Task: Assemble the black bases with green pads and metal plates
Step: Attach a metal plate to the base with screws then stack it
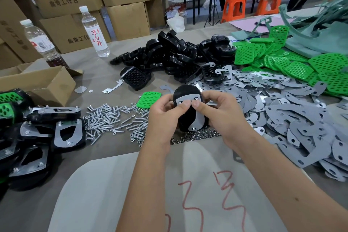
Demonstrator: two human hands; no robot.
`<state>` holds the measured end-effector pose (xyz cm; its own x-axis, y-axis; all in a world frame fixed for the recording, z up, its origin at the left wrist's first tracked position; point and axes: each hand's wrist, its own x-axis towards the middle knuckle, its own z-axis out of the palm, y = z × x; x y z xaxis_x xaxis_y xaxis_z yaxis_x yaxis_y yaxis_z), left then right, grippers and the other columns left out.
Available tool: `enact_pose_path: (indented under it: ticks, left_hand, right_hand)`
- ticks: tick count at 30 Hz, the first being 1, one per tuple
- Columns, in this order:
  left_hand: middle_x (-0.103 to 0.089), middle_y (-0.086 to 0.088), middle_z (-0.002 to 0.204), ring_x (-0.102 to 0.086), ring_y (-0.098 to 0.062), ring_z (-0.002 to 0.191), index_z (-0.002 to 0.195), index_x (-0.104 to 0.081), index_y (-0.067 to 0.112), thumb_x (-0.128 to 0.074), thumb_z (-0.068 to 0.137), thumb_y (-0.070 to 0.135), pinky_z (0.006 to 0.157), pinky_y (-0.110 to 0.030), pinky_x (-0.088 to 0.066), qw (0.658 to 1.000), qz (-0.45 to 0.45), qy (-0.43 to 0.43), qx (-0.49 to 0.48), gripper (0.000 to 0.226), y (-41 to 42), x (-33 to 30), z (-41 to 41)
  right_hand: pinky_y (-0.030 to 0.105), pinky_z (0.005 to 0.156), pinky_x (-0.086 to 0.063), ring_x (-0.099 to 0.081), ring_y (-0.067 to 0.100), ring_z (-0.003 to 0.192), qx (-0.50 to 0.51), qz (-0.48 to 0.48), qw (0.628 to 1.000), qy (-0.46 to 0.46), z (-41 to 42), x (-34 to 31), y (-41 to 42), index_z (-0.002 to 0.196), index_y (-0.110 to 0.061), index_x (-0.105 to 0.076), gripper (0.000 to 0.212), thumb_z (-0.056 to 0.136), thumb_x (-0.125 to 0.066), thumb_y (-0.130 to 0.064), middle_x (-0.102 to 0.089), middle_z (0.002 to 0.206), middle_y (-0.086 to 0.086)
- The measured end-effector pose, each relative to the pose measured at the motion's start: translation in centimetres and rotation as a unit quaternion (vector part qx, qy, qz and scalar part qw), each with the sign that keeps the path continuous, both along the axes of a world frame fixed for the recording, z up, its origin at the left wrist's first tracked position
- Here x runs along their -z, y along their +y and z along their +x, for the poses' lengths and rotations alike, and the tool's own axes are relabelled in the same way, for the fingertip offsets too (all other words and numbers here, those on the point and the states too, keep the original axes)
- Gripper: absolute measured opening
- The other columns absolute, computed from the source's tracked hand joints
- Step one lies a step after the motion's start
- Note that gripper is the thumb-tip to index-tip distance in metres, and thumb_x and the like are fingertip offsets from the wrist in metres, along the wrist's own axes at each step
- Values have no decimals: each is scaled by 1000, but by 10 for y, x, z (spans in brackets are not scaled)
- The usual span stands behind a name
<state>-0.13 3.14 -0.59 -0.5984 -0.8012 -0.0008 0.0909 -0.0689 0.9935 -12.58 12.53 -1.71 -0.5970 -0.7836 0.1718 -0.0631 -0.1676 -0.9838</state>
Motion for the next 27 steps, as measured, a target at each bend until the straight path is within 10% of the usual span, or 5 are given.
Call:
enact_pose_path:
  ticks: [5, 17, 23, 27]
  left_hand:
    - [-80, -9, 101, -75, -34, 100, 104, -80, 15, -77, 91, 11, 89, -49, -61, 1000, -20, 9, -22, 14, -1, 1, -1]
    - [-77, -15, 90, -71, -29, 83, 89, -79, 9, -81, 87, 12, 82, -53, -61, 997, 24, 35, -68, 4, 8, -1, -12]
    - [-75, 6, 94, -74, -24, 94, 97, -76, 25, -74, 82, 45, 83, -47, -63, 986, -99, -7, -131, 25, 17, 3, -34]
    - [-64, 11, 108, -63, -16, 99, 104, -69, 34, -79, 87, 42, 86, -41, -55, 922, -327, -202, -56, 21, 28, 12, -51]
  right_hand:
    - [56, 86, -62, -75, 38, 93, 4, 5, 1000, -17, 0, 2, -2, 94, -18, -76, 2, 92, -78, -18, -75, 98, 17]
    - [25, 56, -57, -72, 15, 75, -21, -9, 997, -79, -2, -1, -4, 103, -13, -73, 7, 98, -69, -12, -77, 91, 7]
    - [38, 63, -63, -77, 23, 82, 98, 8, 991, -93, -26, -11, 3, 109, -15, -63, 6, 103, -63, -16, -77, 101, 8]
    - [52, 77, -64, -77, 14, 77, 265, -52, 951, -150, -57, -17, 17, 106, -20, -57, 6, 104, -62, -18, -77, 90, -4]
